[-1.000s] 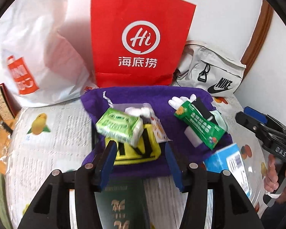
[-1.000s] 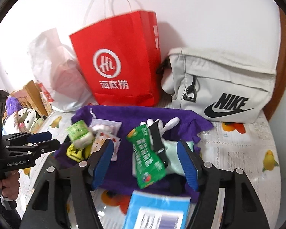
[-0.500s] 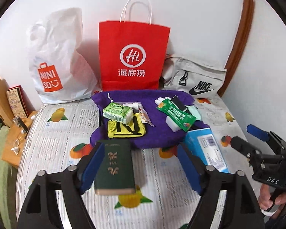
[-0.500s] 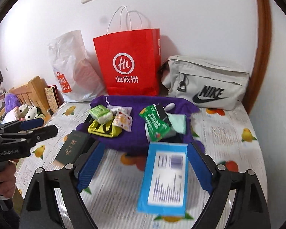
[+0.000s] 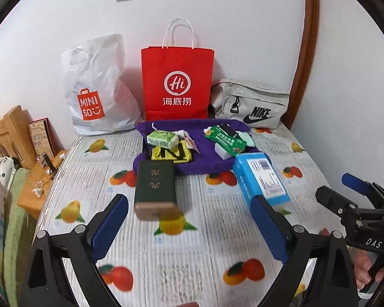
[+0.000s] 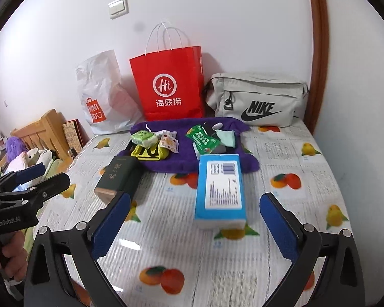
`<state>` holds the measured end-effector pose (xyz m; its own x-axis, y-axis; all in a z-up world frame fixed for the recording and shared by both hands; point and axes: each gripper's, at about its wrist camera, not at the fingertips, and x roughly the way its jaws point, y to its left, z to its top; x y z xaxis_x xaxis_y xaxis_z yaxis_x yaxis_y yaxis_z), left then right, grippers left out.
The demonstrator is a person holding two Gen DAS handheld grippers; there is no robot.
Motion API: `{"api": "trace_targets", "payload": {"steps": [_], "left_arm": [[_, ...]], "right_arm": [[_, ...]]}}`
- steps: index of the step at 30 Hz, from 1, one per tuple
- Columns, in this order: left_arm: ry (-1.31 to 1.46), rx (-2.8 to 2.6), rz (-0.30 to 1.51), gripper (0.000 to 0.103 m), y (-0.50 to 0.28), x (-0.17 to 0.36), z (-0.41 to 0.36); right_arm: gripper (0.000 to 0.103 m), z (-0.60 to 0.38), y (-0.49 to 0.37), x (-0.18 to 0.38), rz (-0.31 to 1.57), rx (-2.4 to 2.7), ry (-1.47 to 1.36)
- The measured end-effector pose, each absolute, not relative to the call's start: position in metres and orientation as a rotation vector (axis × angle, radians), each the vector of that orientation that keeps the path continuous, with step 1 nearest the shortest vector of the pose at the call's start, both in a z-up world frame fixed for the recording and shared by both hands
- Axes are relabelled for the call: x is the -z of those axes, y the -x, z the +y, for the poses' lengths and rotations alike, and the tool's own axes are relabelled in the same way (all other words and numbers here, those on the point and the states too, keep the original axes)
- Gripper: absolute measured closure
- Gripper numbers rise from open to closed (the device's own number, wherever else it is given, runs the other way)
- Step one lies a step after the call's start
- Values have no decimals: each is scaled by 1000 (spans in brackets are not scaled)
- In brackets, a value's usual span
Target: Organize soft objects
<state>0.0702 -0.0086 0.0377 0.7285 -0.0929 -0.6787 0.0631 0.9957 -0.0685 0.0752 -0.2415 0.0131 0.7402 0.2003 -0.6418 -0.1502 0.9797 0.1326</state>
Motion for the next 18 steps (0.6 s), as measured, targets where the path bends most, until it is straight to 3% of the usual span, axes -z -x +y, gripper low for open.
{"api": "trace_targets", "payload": {"steps": [18], "left_arm": [[39,82,706,6,-7,-39,-17]], "right_arm": [[3,-251,-6,-16,685,-146,-62]]}}
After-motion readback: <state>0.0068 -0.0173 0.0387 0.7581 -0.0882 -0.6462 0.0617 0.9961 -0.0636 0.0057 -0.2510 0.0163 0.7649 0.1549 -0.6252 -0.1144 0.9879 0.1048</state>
